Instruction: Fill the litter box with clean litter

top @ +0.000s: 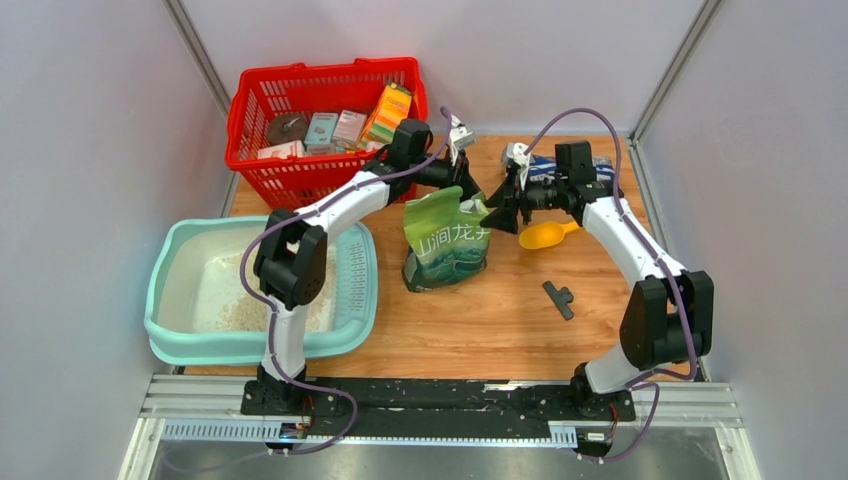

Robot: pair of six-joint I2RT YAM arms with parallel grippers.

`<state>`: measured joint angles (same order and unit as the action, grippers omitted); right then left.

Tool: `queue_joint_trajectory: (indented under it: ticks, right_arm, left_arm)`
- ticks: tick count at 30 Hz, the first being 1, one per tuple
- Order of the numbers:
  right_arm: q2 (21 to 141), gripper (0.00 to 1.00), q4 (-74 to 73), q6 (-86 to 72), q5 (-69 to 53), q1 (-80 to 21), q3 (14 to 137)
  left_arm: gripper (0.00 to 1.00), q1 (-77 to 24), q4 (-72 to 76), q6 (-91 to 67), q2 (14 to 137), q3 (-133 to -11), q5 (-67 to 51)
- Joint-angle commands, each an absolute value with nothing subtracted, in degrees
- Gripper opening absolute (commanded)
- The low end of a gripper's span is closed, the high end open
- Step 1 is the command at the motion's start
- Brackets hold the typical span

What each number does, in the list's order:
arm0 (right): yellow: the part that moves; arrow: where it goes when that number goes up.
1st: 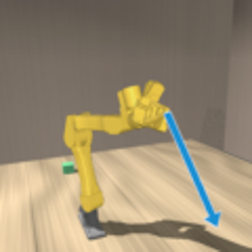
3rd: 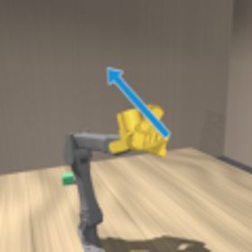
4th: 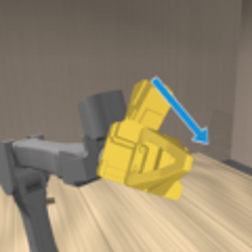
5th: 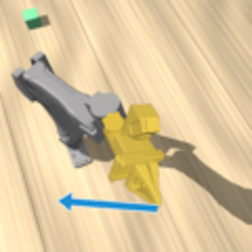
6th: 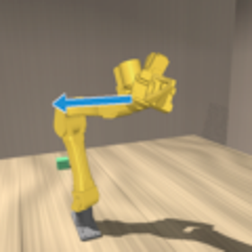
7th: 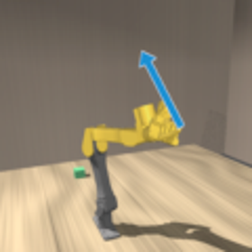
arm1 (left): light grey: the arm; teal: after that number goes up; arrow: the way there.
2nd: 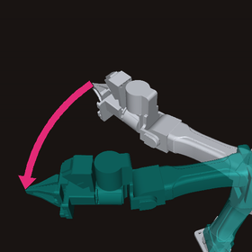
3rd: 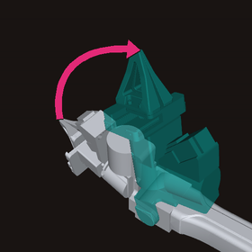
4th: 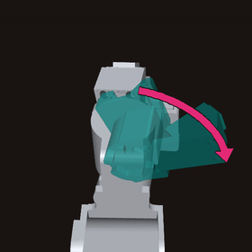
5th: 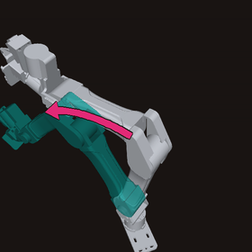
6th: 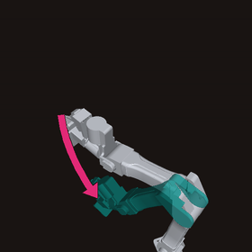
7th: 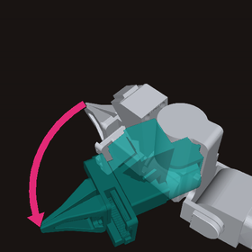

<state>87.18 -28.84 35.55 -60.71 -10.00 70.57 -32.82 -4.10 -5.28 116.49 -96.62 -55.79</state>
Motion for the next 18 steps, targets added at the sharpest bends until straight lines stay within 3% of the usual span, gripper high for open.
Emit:
queue_joint_trajectory:
  ticks: [1,18]
  right_arm:
    - [91.04,0.64,-24.26,32.09,-65.91,-9.14,74.97]
    - [91.5,0.61,-21.18,32.43,-59.77,-9.14,75.32]
  left_arm:
    - [0.27,-33.93,-5.27,-5.98,116.81,-99.67,-60.47]
    - [0.23,-34.28,-7.29,-5.19,116.72,-99.76,-59.33]
